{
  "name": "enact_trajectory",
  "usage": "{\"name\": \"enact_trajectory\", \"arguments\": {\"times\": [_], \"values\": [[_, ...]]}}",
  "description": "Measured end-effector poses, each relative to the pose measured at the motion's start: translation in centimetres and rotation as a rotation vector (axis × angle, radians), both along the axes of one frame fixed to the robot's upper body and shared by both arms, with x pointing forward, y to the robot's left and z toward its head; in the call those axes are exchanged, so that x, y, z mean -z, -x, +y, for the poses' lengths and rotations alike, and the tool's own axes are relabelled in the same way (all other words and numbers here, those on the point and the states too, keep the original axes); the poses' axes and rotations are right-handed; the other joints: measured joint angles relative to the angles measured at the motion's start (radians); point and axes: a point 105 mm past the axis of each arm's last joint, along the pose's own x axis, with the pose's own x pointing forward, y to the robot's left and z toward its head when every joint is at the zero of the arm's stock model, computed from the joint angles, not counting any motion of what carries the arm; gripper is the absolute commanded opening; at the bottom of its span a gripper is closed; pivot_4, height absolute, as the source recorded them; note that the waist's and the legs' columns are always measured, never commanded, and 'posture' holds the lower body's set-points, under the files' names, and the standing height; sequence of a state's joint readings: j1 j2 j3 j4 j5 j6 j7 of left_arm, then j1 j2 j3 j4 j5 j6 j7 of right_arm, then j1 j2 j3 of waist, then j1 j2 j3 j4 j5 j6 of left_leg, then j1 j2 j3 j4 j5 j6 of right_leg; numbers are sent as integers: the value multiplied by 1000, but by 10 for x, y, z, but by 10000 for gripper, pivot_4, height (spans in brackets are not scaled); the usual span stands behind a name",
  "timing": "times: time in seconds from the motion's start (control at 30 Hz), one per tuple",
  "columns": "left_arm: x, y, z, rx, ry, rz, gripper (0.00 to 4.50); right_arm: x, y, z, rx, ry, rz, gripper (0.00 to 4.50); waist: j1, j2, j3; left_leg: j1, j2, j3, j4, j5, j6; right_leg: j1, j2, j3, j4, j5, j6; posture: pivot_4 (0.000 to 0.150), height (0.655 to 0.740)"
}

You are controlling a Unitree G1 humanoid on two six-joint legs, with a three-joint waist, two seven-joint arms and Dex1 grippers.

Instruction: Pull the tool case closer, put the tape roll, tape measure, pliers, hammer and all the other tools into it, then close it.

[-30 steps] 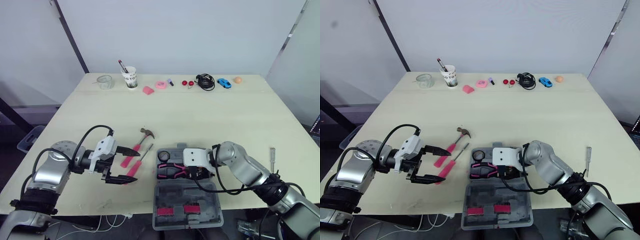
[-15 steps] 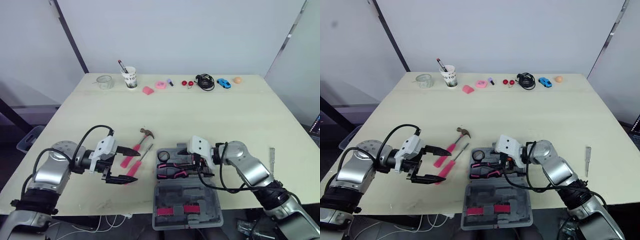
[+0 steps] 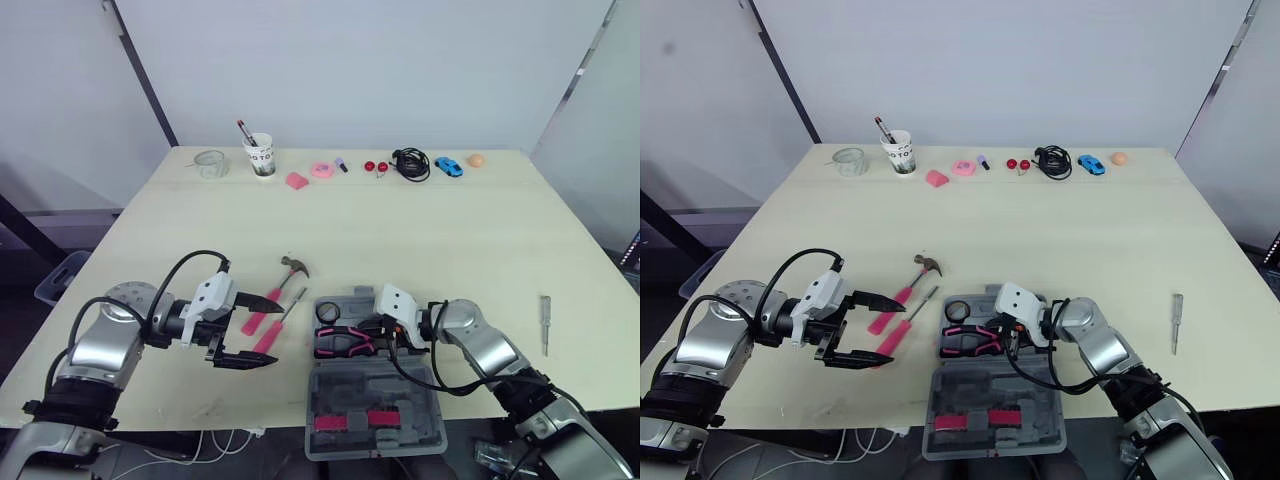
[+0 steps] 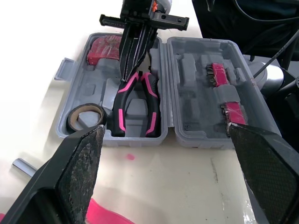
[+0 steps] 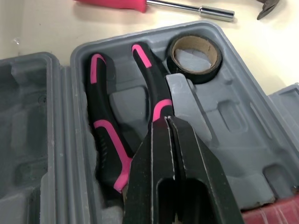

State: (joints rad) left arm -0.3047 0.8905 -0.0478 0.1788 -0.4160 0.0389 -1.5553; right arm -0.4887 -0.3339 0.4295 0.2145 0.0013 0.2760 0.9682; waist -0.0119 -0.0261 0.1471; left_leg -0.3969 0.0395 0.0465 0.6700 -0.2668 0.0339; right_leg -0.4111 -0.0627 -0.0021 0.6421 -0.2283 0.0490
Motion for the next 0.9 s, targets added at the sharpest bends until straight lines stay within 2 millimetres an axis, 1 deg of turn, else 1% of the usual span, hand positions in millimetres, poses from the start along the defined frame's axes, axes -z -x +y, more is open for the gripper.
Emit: {"name": "enact_trajectory", "arguments": {"times": [0.37, 0.47, 0.53, 0.63, 0.8, 0.9], "values": [[5, 5, 2, -8, 2, 18, 45000, 8, -3, 2, -37, 95, -4, 273, -1, -2, -8, 4, 0, 0, 0, 0, 0, 2, 0, 0, 1, -2, -3, 1500, 7400], [6, 5, 2, -11, 3, 19, 45000, 11, -4, 3, -50, 126, -15, 273, 0, 0, -12, 7, 0, 0, 0, 0, 0, 4, 0, 0, 1, -2, -3, 1500, 7400], [5, 4, 2, -16, 4, 15, 45000, 12, -5, 3, -51, 146, -14, 273, 1, 0, -13, 13, 0, 0, -1, 0, 0, 10, 0, 0, 1, -2, -4, 1500, 7400], [3, 3, 4, -25, 7, 5, 45000, 13, -6, 4, -59, 165, -15, 273, 1, 0, -14, 17, 0, 0, -1, 0, 0, 13, -1, 0, 0, -2, -4, 1500, 7400], [2, 2, 3, -31, 20, -5, 45000, 15, -6, 5, -61, 171, -8, 273, 1, 1, -20, 17, 1, -2, -1, 0, 0, 13, -1, 0, 0, -2, -4, 1500, 7400], [6, 3, 2, -47, 37, 4, 45000, 14, -7, 5, -36, 145, -11, 273, 0, 1, -20, 17, 1, -2, -1, 0, 0, 13, -1, 0, 0, -2, -4, 1500, 7400]]}}
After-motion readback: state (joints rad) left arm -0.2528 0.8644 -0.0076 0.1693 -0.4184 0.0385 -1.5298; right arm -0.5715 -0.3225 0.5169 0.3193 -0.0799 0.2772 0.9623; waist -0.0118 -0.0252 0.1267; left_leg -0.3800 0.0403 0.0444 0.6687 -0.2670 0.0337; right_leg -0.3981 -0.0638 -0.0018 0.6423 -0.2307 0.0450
